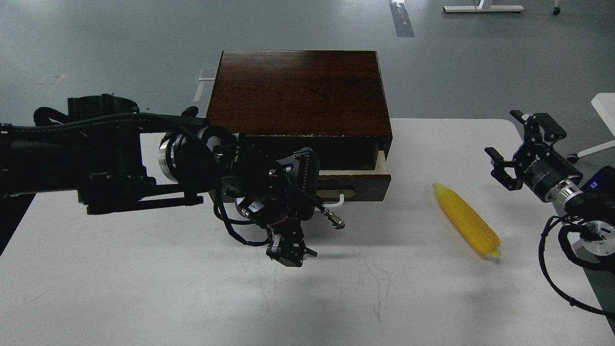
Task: Put corn in drawer with both arms
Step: 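Pull the drawer handle toward the robot with the left gripper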
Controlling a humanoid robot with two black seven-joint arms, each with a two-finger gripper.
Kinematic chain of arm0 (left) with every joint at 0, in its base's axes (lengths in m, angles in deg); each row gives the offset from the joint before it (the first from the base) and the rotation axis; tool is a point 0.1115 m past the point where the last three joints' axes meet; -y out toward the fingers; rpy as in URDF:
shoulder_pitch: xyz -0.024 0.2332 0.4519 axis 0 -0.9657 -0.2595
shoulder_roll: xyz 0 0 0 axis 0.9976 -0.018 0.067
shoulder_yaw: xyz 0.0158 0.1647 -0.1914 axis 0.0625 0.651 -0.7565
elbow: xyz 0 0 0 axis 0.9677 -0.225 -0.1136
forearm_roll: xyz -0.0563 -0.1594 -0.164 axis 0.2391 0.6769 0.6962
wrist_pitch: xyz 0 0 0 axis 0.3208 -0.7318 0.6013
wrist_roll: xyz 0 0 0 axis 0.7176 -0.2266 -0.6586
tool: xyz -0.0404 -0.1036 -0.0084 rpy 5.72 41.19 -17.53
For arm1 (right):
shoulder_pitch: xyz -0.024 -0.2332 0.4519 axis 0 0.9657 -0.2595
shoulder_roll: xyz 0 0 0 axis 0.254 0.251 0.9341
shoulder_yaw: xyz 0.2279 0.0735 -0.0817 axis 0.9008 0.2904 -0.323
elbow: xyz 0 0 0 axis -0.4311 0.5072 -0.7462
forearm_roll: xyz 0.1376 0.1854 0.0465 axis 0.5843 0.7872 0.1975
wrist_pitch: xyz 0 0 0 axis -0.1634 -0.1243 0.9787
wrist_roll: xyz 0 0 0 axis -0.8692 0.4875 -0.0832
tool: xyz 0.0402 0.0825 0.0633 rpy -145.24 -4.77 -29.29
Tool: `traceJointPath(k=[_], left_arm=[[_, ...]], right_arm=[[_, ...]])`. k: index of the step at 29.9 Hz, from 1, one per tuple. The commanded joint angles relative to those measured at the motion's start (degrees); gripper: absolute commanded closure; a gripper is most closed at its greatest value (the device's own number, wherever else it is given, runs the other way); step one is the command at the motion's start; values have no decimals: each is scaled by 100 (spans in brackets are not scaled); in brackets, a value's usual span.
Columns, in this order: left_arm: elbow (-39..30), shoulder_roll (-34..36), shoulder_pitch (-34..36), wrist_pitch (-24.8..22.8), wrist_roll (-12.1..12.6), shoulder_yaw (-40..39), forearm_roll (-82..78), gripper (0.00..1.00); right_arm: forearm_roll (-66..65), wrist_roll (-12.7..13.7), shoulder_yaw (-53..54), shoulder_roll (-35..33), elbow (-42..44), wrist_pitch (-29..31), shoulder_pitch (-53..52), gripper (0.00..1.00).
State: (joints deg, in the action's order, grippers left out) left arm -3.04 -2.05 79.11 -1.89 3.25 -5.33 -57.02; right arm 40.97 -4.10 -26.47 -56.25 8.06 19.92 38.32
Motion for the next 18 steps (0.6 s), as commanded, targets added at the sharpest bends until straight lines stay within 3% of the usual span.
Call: traceJointPath(k=[1, 6, 18], left_arm=[[-103, 33, 14, 1, -1, -1, 6, 2], [-402, 235, 14, 1, -1, -1, 41, 2], [-367, 218, 32, 1, -1, 17, 15, 2]], right_arm=[[0, 0, 8, 0, 0, 0, 5, 0], [0, 0, -1, 0, 0, 0, 5, 0], [0, 0, -1, 0, 0, 0, 14, 0]])
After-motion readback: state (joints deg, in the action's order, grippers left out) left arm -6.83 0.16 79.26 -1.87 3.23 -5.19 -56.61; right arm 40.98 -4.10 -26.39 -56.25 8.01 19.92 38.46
